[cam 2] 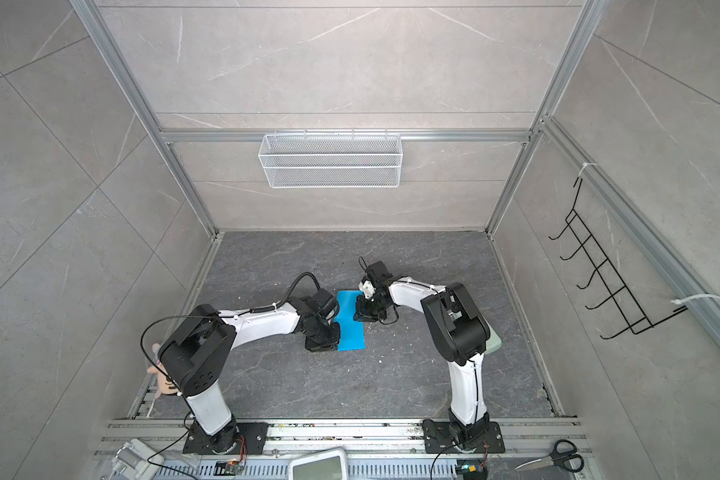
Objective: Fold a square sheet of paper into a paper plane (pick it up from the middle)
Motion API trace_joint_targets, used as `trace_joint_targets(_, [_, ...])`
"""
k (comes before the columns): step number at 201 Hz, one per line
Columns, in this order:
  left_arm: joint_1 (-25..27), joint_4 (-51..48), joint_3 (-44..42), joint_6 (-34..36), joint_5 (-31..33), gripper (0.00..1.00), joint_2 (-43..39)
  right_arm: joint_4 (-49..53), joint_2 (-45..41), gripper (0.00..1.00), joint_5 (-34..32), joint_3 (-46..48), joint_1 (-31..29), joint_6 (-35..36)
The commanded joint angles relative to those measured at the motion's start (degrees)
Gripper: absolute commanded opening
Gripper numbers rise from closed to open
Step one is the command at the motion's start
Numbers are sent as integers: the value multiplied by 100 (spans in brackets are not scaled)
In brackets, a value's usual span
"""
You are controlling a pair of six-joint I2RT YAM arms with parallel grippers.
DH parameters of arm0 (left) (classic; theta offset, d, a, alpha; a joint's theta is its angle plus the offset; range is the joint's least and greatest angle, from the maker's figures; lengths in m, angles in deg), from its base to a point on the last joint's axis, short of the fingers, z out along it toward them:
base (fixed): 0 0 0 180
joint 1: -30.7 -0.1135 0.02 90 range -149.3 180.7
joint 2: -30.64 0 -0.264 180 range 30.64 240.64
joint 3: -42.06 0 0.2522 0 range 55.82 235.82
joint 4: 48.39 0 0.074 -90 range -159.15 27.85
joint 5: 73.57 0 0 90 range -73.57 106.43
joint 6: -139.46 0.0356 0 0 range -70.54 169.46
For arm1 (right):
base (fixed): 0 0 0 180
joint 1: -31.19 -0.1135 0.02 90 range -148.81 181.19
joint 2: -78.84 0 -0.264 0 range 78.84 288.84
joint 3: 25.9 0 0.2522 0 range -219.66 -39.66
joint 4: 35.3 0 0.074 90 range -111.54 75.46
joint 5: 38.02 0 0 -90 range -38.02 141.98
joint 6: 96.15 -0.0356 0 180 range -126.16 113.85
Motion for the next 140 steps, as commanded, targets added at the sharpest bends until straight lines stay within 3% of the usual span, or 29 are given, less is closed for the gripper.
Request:
trace_joint_targets(1, [33,-798,-220,-3,187,9,-168,205,614,20,-955,371,-32,-65])
trace_joint_targets(57, [-208,-976,985,837,323,10,-451,153,622,20,-938,386,-44,-63])
trace_joint_targets(97, [-646,-437,1556,1030,264,11,194,228,649,20,-956,315,-45,-87])
trace_joint_targets(140, [-819,-531,2227,1396,310,10,971,301,662,20,-947,256,-49,-131])
